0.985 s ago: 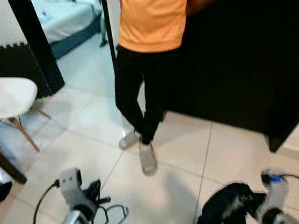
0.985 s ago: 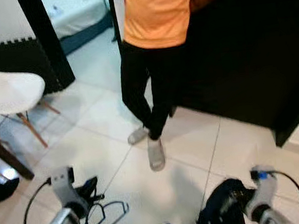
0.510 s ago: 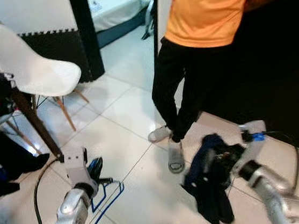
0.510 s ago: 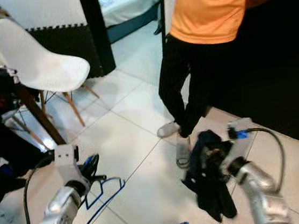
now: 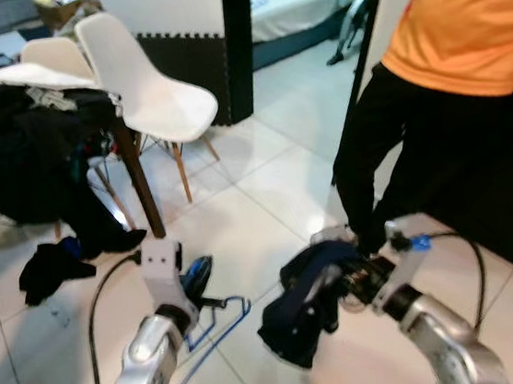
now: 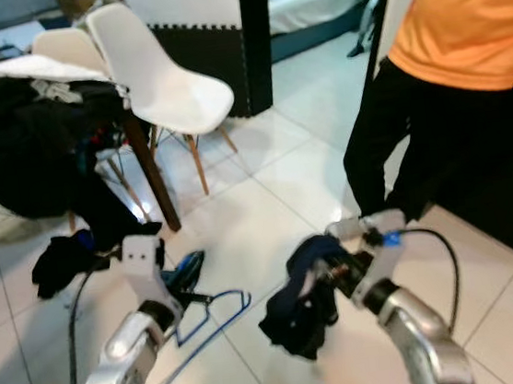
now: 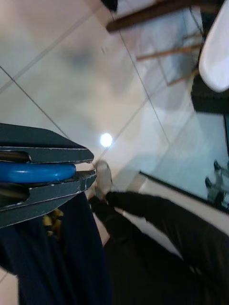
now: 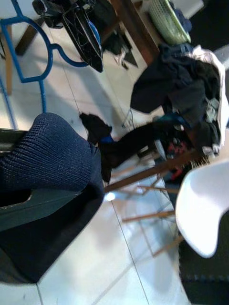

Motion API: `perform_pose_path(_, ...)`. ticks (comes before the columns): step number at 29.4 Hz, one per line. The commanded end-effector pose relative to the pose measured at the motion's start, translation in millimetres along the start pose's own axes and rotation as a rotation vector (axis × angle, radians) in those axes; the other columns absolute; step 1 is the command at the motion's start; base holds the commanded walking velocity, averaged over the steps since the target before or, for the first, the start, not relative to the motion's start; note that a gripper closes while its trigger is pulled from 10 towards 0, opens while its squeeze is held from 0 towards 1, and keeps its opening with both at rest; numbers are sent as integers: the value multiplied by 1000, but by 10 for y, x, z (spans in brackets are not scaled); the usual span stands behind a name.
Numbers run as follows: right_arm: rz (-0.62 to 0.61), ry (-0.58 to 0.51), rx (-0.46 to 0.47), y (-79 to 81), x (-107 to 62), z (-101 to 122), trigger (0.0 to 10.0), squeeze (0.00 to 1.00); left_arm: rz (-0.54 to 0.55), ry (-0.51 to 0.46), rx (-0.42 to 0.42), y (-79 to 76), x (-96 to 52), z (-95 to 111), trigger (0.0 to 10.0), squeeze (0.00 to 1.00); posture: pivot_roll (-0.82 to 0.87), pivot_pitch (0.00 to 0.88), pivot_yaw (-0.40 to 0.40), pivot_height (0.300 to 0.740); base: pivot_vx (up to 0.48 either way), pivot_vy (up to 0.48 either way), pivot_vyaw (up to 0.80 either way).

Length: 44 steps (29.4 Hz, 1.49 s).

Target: Hang hanger

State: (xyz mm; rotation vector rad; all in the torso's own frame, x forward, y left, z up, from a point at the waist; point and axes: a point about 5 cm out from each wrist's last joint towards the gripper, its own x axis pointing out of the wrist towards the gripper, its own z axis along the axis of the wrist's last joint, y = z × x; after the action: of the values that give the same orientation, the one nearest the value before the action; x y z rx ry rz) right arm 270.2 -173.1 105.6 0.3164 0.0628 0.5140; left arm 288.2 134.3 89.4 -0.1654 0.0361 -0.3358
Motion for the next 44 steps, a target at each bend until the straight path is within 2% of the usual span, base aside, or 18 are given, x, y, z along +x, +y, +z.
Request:
perform_pose_path(1, -4, -9, 10, 0, -35, 36, 10000, 0, -14, 22, 38, -8, -23, 13, 10000, 0, 43, 90, -34, 740, 0, 0, 669)
perform_pose_path(7, -43, -16, 9, -17, -27, 72, 10000, 0, -26, -48, 56, 36, 61, 252, 10000, 0, 38, 88, -25, 740, 294, 0, 0)
perform_pose_path(27, -51, -35, 18, 12, 72, 193, 10000, 0, 28, -146, 126, 92, 164, 595, 10000, 0, 49, 94, -30, 740, 357, 0, 0)
perform_pose_path(30, -46, -38, 20, 26, 99, 217, 10000, 0, 34, -188, 156, 110, 197, 752, 10000, 0, 51, 92, -30, 740, 315, 0, 0)
perform_pose_path(37, -22, -40, 7, 62, 131, 250, 10000, 0, 71, -248, 196, 158, 236, 976, 10000, 0, 52, 90, -33, 740, 314, 0, 0)
perform_pose_path(44, -10, -62, 16, 84, 144, 297, 10000, 0, 95, -279, 212, 194, 251, 1101, 10000, 0, 50, 89, -31, 740, 307, 0, 647)
